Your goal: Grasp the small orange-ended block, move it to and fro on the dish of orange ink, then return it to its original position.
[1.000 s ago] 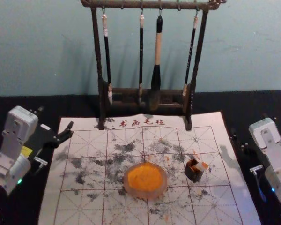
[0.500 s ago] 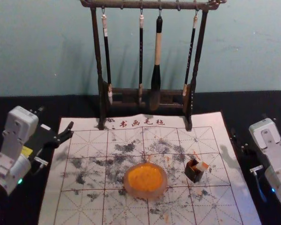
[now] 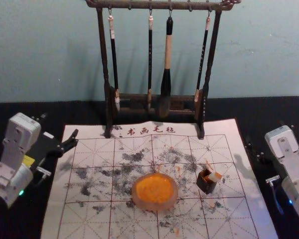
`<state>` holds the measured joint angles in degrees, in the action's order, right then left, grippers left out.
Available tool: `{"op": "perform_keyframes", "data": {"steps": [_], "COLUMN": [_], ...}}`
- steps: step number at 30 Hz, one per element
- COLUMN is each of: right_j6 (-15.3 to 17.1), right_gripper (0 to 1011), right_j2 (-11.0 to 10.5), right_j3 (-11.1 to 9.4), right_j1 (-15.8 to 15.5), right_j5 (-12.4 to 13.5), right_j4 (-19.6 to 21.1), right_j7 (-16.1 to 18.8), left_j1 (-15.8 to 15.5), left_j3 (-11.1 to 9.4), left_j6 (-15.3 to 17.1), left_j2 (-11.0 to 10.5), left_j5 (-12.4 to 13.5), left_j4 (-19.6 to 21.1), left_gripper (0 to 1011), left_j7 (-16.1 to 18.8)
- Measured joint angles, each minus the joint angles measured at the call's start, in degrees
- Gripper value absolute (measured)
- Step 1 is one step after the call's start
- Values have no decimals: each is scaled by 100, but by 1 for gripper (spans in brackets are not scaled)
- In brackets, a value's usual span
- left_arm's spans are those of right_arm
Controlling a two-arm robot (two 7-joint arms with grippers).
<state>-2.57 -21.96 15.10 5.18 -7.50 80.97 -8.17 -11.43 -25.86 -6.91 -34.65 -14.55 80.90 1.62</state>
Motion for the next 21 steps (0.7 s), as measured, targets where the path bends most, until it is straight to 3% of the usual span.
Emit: {"op": "perform_keyframes", "data": {"steps": [21], "right_j6": [8], "right_gripper": [1003], "right_j2": [-4], "right_j3": [4], "right_j1": [0], "right_j5": [0], "right_j4": [6], "right_j7": [-7], "left_j1": [0], "left_j3": [0], "left_j6": [0], "left_j2": [0], "left_j5": [0], "left_j4": [0], "left_gripper": [1001], "left_j7": [0]}}
